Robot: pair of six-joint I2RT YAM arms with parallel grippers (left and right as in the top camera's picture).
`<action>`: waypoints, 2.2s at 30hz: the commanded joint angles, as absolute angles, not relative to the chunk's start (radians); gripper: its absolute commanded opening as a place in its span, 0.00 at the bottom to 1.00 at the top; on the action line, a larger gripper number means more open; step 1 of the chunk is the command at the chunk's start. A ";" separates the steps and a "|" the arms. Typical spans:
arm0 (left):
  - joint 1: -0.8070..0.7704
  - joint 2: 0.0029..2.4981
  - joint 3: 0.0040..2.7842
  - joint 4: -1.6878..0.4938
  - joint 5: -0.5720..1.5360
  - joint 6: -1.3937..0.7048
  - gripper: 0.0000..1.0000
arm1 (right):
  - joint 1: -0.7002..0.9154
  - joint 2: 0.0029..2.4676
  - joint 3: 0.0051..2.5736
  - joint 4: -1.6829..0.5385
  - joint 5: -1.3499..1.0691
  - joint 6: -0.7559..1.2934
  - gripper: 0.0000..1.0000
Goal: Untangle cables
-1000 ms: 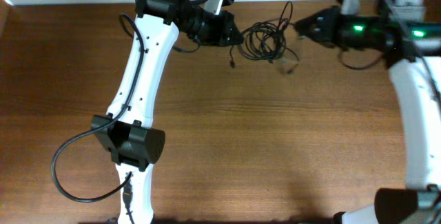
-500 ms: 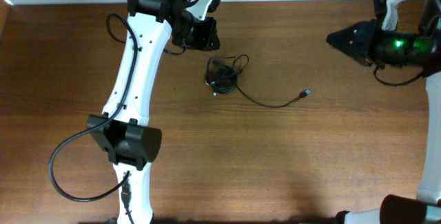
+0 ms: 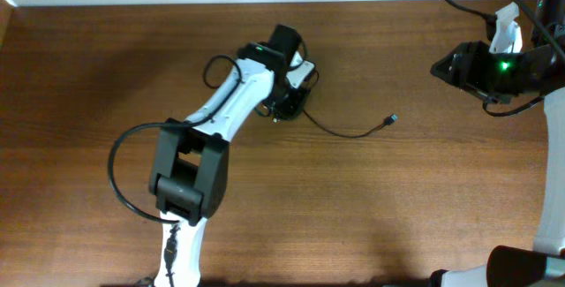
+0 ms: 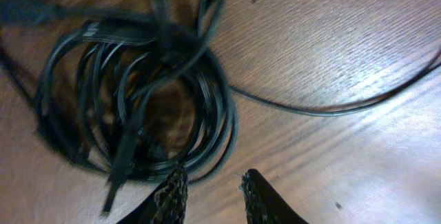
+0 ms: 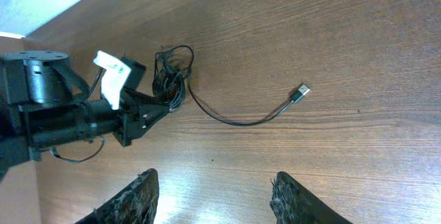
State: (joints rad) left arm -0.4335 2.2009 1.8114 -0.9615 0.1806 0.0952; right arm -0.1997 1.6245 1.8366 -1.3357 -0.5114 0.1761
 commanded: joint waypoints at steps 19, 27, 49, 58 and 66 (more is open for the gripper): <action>-0.513 2.195 1.584 -0.759 -0.064 0.152 0.00 | -0.203 1.629 1.850 -1.359 -0.485 0.145 0.54; -0.419 2.076 2.029 -1.114 0.588 0.056 0.00 | -0.202 1.629 1.851 -1.365 -0.520 0.133 0.54; -0.338 2.040 2.197 -0.996 1.574 -0.128 0.00 | 0.067 1.638 1.851 -1.082 -0.949 0.087 0.54; -0.332 2.040 2.197 -0.725 1.574 -0.496 0.00 | 0.110 1.783 1.850 -0.912 -0.750 0.432 0.14; -0.206 2.040 2.197 -0.524 1.563 -0.494 0.00 | -0.121 1.781 1.851 -1.108 -0.743 0.255 0.04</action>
State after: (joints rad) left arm -0.2913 2.0933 2.1727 -0.5491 1.4555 -0.5694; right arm 0.0059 1.7470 1.8782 -1.0477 -0.8555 0.3801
